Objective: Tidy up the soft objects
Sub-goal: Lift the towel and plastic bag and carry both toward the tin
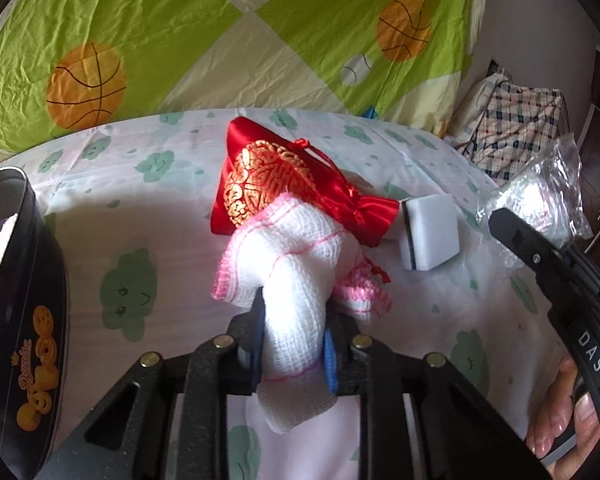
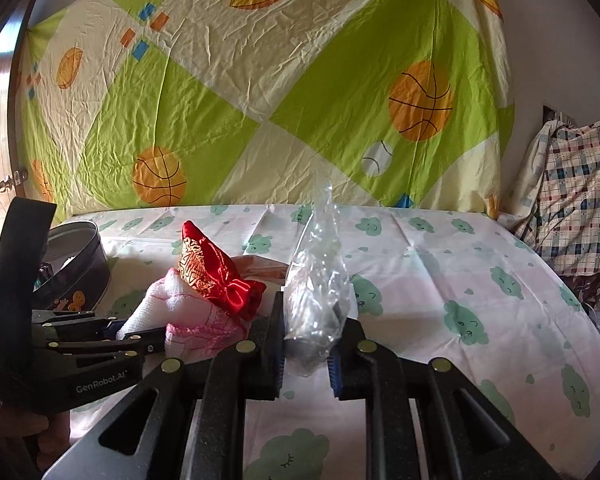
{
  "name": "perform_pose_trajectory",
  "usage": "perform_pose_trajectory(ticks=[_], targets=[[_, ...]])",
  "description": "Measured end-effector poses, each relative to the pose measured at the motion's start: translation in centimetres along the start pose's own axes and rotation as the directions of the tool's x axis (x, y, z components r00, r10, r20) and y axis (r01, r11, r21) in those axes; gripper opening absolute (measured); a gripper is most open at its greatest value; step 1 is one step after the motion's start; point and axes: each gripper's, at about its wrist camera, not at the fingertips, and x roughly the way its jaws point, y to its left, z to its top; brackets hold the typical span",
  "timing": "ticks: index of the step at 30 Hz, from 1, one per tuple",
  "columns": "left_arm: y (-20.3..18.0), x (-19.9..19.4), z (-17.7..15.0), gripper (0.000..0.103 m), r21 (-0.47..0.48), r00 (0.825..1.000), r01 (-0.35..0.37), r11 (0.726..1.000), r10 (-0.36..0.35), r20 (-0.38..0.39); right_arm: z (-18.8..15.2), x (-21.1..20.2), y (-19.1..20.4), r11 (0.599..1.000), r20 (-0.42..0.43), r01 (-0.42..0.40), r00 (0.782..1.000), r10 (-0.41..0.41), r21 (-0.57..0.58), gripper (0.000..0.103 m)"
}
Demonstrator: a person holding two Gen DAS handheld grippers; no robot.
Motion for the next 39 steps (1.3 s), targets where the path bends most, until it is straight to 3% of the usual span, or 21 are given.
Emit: perform_pose_trajectory(ticks=[6, 17, 31, 39], targets=[[0.8, -2.6, -0.5, 0.021, -0.01, 0.993, -0.05, 0.999, 0.051, 0.11, 0.1, -0.9, 0.1, 1.0, 0.051, 0.01, 0.999, -0.009, -0.002, 0.019], [2.4, -6.6, -1.8, 0.021, -0.052, 0.955, -0.105, 0.993, 0.116, 0.274, 0.0, -1.9, 2.5, 0.999, 0.112, -0.03, 0.993, 0.032, -0.022, 0.019], [3.4, -9.0, -3.0, 0.021, -0.082, 0.913, -0.149, 0.985, 0.169, 0.371, -0.4, -2.6, 6.6, 0.994, 0.136, -0.098, 0.985, 0.105, -0.053, 0.019], [3.9, -9.8, -3.5, 0.021, -0.097, 0.898, -0.165, 0.982, 0.19, 0.396, -0.6, -2.8, 8.1, 0.99, 0.144, -0.128, 0.98, 0.136, -0.062, 0.019]])
